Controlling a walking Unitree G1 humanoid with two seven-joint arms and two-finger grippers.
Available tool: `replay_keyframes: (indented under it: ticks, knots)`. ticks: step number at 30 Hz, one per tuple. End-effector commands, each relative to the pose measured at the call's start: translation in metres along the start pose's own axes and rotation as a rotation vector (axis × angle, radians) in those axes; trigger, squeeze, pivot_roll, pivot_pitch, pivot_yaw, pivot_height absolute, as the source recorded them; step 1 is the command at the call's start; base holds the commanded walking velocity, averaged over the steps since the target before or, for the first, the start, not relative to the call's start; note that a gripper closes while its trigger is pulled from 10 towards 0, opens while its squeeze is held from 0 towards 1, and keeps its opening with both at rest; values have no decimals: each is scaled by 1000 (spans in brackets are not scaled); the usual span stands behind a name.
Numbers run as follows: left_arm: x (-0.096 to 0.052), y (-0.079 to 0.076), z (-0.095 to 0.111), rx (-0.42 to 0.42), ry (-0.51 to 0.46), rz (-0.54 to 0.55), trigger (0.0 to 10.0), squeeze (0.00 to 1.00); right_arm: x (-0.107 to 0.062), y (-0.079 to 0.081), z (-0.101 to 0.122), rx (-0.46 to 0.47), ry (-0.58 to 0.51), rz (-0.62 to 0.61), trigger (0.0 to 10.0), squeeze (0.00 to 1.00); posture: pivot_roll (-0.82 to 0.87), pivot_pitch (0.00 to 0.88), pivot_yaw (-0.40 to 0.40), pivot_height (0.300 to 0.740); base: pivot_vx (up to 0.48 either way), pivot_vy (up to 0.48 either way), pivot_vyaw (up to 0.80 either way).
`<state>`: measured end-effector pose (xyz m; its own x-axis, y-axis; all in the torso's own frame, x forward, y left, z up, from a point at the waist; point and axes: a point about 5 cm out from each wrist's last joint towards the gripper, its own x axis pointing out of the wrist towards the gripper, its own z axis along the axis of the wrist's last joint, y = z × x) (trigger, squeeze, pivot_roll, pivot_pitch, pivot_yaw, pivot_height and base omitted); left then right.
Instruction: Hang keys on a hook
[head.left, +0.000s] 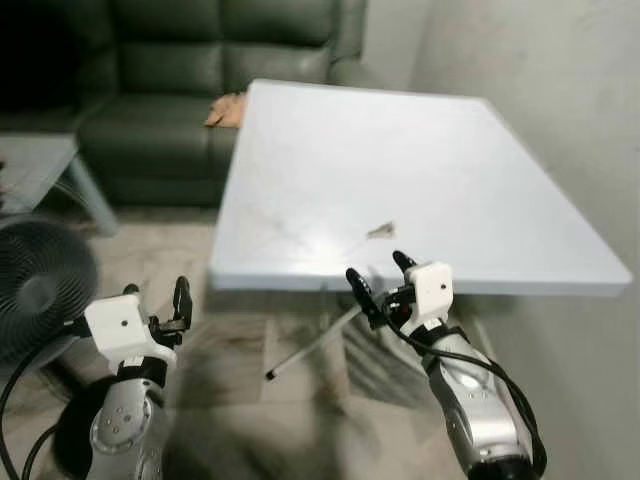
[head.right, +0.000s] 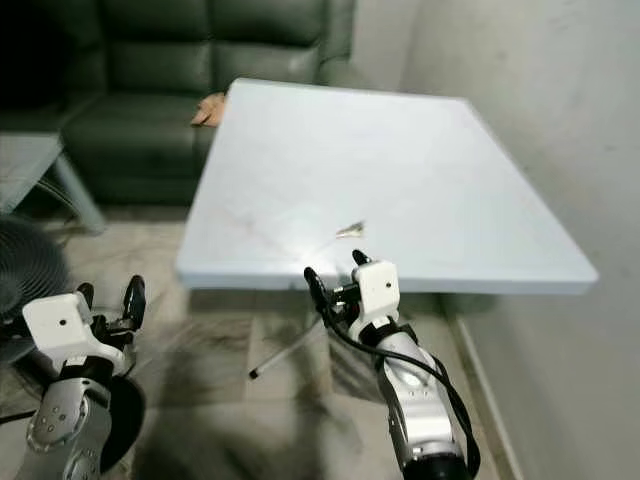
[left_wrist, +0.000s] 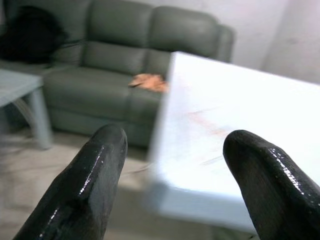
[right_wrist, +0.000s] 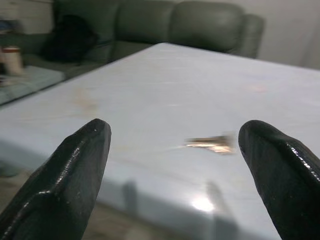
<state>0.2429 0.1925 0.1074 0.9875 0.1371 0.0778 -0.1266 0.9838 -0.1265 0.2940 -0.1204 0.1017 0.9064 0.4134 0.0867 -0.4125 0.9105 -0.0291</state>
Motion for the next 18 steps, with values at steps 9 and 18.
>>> replay_keyframes:
  ticks: [9, 18]
  knots:
    - [-1, -8, -2, -1, 20, -15, 10000, 0, -2, -4, 0, 2, 7, -8, 10000, 0, -15, 0, -51, 740, 473, 0, 0]
    - [-2, -12, -1, 7, 2, -15, 10000, 0, -1, -4, 1, -4, 13, 7, 10000, 0, -10, 0, -59, 740, 0, 0, 0]
